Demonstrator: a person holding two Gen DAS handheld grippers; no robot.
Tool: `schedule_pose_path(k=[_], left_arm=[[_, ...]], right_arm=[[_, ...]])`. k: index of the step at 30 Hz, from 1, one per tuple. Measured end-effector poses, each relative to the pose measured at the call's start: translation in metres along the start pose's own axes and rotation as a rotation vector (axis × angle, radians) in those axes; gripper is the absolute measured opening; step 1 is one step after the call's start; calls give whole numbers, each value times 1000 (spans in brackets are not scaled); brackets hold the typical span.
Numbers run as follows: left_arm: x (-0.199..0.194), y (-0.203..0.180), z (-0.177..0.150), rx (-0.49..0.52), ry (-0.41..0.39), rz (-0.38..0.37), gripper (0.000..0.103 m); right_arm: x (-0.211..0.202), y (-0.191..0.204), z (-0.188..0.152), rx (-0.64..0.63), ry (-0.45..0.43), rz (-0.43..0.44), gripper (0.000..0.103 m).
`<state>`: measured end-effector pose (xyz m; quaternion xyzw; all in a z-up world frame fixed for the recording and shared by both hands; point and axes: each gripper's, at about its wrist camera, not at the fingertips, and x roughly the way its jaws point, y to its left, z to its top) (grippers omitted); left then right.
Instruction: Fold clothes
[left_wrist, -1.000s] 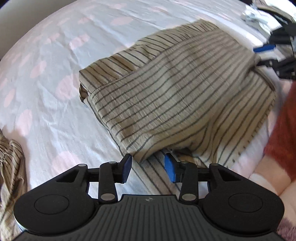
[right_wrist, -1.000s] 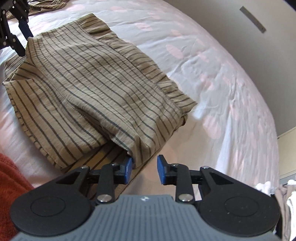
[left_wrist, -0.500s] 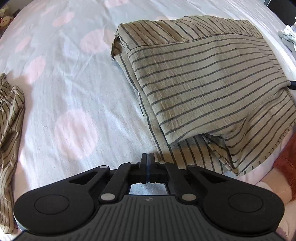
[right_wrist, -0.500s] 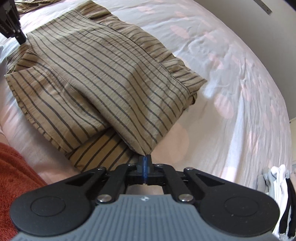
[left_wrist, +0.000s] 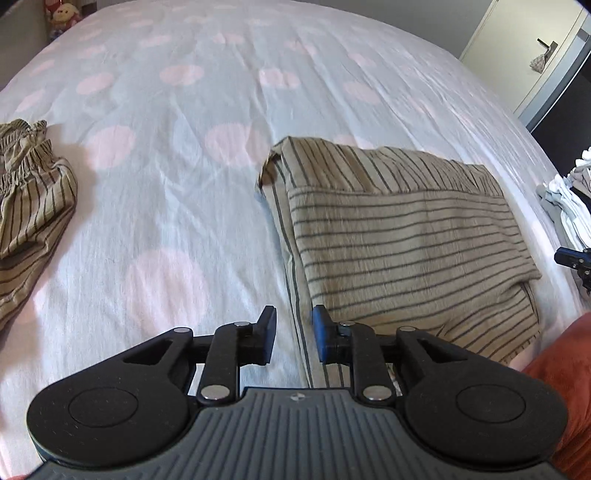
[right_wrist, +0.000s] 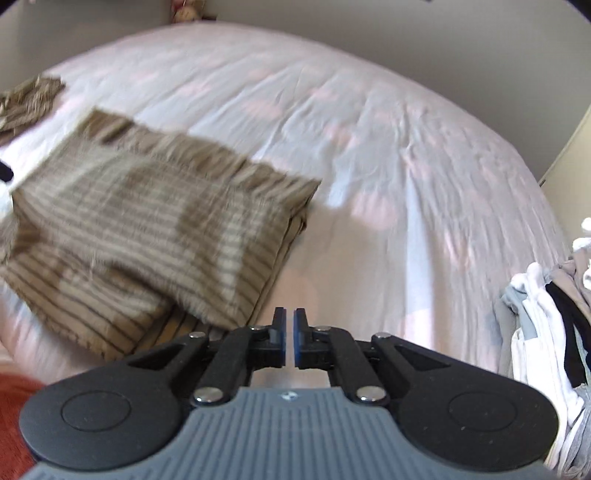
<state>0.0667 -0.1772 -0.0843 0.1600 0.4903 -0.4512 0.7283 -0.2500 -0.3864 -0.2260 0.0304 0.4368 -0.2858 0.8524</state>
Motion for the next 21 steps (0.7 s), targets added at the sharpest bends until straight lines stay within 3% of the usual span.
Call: schedule_pose_path(k=[3,4,5,10,14,21], left_arm=[[1,1,10,-29,-52,-64,23],[2,4,14,-57,-79,-85,26],[2,7,17,-86,-109,-101,28],[10,19,30,-190,-253,-156,33],[25,23,39,-218,-296,-170,41],[54,30,55,-263,-356,-191,46]], right_arm=[[-4,-1,12,41,-46,-2,25],[-5,-2,15,63,-64,2,41],[-6,-4,19,97,-90,11,44],[5,-16,32,292,-191,48,45],[27,-28,38,472,-242,66,45],[75,-46,37,628,-228,129,46]])
